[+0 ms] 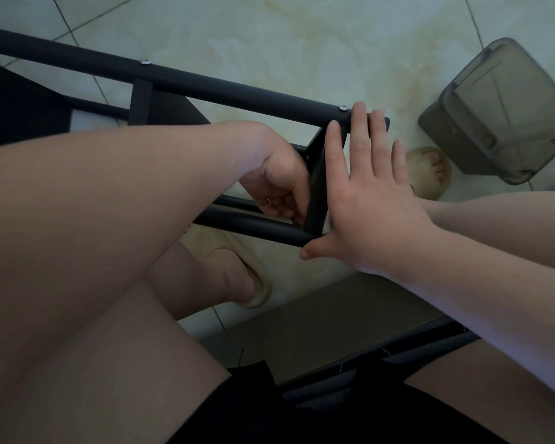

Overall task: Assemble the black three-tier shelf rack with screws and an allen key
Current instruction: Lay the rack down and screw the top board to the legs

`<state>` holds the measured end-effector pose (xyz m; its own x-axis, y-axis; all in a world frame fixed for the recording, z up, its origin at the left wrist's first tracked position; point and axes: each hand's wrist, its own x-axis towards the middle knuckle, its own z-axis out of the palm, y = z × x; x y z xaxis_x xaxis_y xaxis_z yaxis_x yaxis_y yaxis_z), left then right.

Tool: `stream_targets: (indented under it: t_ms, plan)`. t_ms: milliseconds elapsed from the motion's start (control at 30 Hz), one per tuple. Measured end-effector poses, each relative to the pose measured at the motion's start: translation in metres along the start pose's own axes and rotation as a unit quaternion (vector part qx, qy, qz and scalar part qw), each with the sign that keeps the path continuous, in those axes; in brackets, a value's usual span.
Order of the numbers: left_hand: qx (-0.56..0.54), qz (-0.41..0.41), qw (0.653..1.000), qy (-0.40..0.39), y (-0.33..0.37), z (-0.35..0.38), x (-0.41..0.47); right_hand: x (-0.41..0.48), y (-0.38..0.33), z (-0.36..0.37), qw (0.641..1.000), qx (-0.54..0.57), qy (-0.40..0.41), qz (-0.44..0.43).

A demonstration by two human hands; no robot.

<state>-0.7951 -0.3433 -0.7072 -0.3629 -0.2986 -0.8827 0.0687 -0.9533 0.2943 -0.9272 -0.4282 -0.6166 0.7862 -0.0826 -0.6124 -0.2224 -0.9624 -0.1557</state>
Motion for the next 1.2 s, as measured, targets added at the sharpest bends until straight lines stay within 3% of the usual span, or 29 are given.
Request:
stream_targets:
  t_ms: [1200]
  plan:
    - [0.008,-0.010,1.000,0.023,-0.0028,0.0006,0.0025,-0.0001,-0.0012,0.0000,1.000,0.008,-0.001,-0.002]
